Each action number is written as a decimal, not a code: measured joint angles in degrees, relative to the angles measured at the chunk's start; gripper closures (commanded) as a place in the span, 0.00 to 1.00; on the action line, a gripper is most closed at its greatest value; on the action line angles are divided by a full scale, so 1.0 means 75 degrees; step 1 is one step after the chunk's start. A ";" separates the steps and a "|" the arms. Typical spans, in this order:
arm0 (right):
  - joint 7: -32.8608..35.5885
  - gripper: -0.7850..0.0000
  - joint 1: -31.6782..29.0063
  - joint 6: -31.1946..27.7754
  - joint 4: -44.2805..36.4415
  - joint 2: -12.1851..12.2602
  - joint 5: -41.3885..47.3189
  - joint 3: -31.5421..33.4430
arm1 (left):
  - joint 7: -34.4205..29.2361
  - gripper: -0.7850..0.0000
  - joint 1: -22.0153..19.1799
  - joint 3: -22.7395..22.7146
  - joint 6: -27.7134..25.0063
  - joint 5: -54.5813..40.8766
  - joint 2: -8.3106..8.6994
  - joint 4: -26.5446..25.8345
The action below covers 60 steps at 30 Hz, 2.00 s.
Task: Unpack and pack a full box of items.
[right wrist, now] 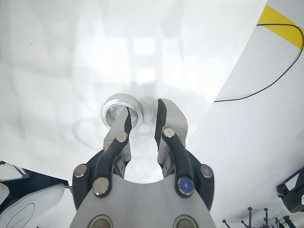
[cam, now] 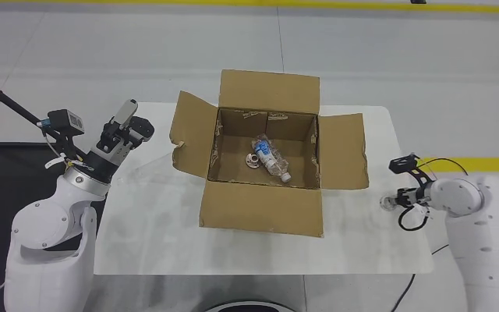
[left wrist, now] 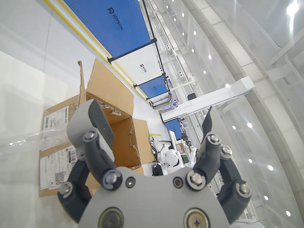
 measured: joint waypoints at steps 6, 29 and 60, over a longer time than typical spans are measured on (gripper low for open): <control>-0.0039 0.82 0.0099 -0.0001 0.0134 0.0025 0.0065 -0.0205 | 0.0000 0.00 0.0000 0.0000 0.0000 0.0000 0.0000 0.0000; -0.0554 1.00 -0.0388 0.1021 -0.4308 0.0293 0.1049 0.0635 | 0.0000 0.00 0.0000 0.0000 0.0000 0.0000 0.0000 0.0000; -0.1939 1.00 0.3818 0.3039 -0.2013 -0.1439 -0.0988 -0.7026 | 0.0321 0.00 0.0126 -0.0212 -0.0017 -0.0146 0.0024 -0.0001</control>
